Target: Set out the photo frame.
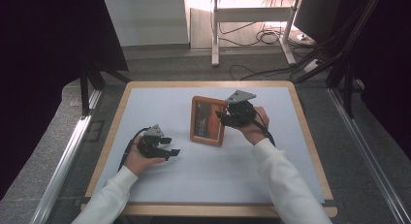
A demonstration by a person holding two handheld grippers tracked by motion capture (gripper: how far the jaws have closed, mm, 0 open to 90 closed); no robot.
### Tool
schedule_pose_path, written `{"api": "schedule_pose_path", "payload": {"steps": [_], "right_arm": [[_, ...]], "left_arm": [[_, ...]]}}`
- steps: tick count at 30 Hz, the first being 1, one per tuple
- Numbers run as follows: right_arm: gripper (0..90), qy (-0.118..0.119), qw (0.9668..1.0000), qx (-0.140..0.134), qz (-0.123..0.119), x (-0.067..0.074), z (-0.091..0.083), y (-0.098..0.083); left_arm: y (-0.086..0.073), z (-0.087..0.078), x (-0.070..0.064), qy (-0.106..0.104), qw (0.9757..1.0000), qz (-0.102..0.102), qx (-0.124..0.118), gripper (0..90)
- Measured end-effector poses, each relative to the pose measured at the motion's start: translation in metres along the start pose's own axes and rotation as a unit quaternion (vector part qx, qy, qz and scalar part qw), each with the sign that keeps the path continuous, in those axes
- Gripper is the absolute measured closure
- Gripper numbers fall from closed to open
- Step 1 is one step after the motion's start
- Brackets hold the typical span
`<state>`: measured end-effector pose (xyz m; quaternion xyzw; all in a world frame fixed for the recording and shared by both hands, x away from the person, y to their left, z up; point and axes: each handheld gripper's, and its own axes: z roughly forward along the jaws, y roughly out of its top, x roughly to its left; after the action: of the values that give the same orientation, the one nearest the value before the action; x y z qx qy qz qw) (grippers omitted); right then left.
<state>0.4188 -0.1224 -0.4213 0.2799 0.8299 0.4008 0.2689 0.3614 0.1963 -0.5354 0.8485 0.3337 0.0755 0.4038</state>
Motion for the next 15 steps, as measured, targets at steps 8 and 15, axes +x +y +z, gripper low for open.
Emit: {"api": "schedule_pose_path", "payload": {"steps": [8, 15], "right_arm": [[30.6, 0.026, 0.9989, -0.015, 0.036, 0.000, -0.030, -0.022], [30.4, 0.052, 0.9964, -0.018, 0.064, 0.005, -0.050, -0.056]], "left_arm": [[0.000, 0.000, -0.001, 0.004, 1.0000, 0.002, -0.002, 32.7], [0.001, 0.001, -0.002, 0.011, 0.9999, 0.001, -0.006, 32.3]]}}
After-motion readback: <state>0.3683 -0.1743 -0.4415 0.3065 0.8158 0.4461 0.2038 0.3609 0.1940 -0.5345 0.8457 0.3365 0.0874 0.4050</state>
